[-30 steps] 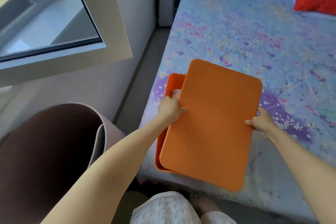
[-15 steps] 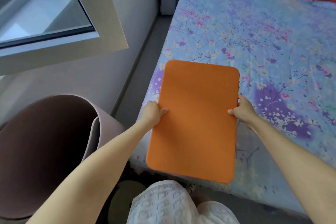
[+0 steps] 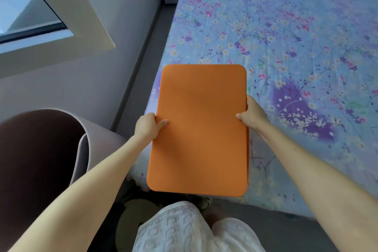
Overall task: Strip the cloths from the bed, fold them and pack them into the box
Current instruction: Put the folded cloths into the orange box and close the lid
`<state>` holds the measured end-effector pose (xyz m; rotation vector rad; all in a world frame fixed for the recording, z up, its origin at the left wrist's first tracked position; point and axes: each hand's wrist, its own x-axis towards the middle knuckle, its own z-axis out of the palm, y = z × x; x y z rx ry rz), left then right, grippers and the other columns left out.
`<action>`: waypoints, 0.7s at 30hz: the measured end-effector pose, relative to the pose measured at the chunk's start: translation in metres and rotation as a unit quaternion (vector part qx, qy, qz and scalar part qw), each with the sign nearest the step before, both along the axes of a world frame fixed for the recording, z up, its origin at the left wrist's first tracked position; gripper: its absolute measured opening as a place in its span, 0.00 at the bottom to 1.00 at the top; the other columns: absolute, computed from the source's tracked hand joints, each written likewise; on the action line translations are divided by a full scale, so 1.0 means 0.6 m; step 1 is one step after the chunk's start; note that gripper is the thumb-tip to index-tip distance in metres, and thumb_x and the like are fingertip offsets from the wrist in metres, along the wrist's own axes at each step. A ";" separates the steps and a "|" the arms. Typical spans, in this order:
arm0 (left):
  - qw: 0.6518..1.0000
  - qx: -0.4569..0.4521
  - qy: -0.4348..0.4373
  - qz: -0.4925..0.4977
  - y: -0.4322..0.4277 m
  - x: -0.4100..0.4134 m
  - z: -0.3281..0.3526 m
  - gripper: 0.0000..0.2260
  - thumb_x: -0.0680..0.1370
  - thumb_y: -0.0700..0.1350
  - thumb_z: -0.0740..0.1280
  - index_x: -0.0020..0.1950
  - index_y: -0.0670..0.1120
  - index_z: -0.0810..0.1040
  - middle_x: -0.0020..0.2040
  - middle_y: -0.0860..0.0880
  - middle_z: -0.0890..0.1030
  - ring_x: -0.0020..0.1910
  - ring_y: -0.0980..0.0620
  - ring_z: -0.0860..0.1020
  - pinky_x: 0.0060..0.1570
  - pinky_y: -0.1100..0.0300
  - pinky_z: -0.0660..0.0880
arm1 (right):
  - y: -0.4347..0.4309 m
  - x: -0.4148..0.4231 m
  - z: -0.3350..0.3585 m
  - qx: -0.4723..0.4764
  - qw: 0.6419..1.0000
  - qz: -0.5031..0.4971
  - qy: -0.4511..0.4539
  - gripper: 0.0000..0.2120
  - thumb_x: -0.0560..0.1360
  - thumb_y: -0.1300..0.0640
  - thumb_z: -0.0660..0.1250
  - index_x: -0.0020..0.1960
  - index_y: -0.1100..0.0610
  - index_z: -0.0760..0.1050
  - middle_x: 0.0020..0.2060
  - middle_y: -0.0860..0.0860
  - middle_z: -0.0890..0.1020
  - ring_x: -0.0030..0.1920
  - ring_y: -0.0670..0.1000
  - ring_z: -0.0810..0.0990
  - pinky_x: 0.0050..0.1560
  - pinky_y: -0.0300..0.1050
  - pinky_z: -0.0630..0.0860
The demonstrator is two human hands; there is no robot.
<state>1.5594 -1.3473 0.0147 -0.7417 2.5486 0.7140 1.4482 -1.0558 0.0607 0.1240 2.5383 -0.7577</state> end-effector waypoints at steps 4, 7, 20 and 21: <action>0.999 -0.036 -0.005 -0.040 0.012 -0.009 0.009 0.21 0.78 0.58 0.62 0.33 0.45 0.62 0.31 0.50 0.68 0.35 0.48 0.70 0.31 0.57 0.63 | 0.023 0.021 0.000 -0.041 0.998 -0.038 0.002 0.25 0.73 0.63 0.67 0.68 0.52 0.65 0.59 0.50 0.78 0.56 0.53 0.77 0.56 0.50 0.74; 0.998 -0.041 0.001 -0.051 0.022 -0.017 0.016 0.21 0.78 0.58 0.62 0.33 0.45 0.62 0.31 0.50 0.68 0.33 0.49 0.69 0.29 0.58 0.62 | 0.038 0.027 0.000 -0.076 0.995 -0.063 0.018 0.25 0.73 0.65 0.67 0.68 0.51 0.66 0.57 0.49 0.78 0.54 0.52 0.78 0.56 0.52 0.76; 0.997 -0.061 -0.002 -0.046 0.031 -0.022 0.013 0.22 0.78 0.58 0.61 0.33 0.44 0.63 0.31 0.48 0.70 0.35 0.45 0.71 0.30 0.56 0.63 | 0.036 -0.005 -0.037 -0.090 0.992 -0.089 -0.016 0.25 0.71 0.66 0.68 0.65 0.50 0.70 0.52 0.47 0.80 0.53 0.53 0.79 0.58 0.56 0.76; 0.997 -0.062 -0.005 -0.044 0.030 -0.021 0.011 0.22 0.78 0.58 0.61 0.34 0.43 0.64 0.32 0.47 0.70 0.34 0.46 0.71 0.29 0.56 0.63 | 0.035 -0.007 -0.038 -0.100 0.991 -0.087 -0.021 0.25 0.71 0.67 0.68 0.65 0.50 0.70 0.51 0.47 0.79 0.52 0.53 0.79 0.58 0.56 0.76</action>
